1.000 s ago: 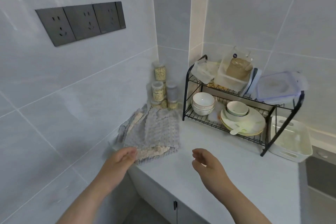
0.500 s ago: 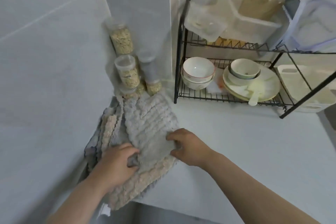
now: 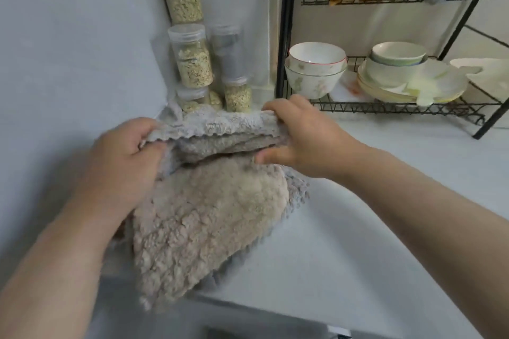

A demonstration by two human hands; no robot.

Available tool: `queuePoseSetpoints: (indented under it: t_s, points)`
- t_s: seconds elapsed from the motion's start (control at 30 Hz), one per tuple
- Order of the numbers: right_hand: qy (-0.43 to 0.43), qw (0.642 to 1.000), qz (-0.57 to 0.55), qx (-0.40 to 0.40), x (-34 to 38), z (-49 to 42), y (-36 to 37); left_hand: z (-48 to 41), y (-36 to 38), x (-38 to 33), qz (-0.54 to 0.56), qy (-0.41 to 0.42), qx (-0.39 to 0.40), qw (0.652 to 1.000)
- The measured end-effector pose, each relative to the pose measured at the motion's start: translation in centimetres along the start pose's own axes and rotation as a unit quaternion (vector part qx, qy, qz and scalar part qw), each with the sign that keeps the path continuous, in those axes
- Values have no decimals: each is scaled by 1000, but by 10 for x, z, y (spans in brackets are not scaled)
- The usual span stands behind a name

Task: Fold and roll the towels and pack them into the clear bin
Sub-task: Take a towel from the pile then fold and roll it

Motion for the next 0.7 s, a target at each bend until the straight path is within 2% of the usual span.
queuePoseSetpoints:
  t_s: [0.1, 0.2, 0.37, 0.47, 0.57, 0.7]
  points:
    - [-25, 996, 62, -57, 13, 9, -15, -11, -24, -27, 4, 66, -63, 996]
    - [24, 988, 69, -133, 23, 29, -57, -14, -56, -62, 18, 130, -77, 988]
    - [90, 963, 49, -249, 40, 96, -154, 5, -90, -122, 38, 223, -12, 974]
    - [119, 958, 23, -260, 38, 142, -197, 24, -86, -161, 33, 282, 34, 958]
    - [179, 952, 22, -249, 13, 181, -220, 35, -56, -192, 42, 302, 81, 949]
    - [246, 940, 86, -218, -43, 206, -231, 31, 2, -223, 39, 313, 114, 942]
Point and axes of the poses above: each hand's wrist, its own z-axis away from the middle knuckle, its own y-axis out of the palm, x = y × z, the point moved 8 cm from there along -z, towards the middle knuckle, and after that the axes turned 6 degrees about -x, right-handed, at the moved point
